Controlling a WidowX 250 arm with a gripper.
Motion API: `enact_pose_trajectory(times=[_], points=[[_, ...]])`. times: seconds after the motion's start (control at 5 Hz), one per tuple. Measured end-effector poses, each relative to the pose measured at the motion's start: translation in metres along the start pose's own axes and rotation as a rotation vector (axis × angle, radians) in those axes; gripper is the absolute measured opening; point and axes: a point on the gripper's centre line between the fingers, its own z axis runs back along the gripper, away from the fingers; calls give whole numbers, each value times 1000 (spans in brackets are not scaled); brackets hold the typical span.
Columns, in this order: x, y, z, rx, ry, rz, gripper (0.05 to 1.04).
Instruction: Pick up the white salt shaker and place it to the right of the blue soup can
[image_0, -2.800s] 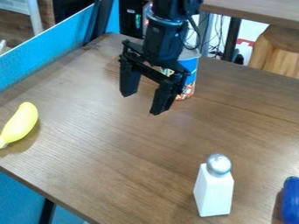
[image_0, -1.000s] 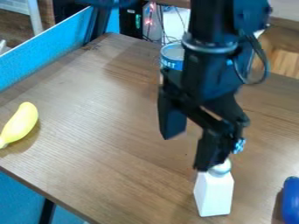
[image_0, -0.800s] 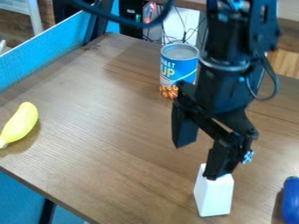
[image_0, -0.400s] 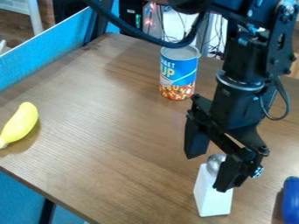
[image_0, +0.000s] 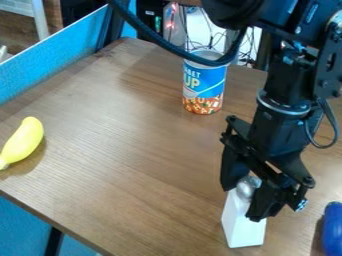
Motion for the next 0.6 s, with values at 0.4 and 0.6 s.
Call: enact_pose_trajectory(times=[0.4, 0.6], points=[[-3, 2, 2, -12, 7, 16, 572], [-13, 21, 16, -28, 2, 63, 571]])
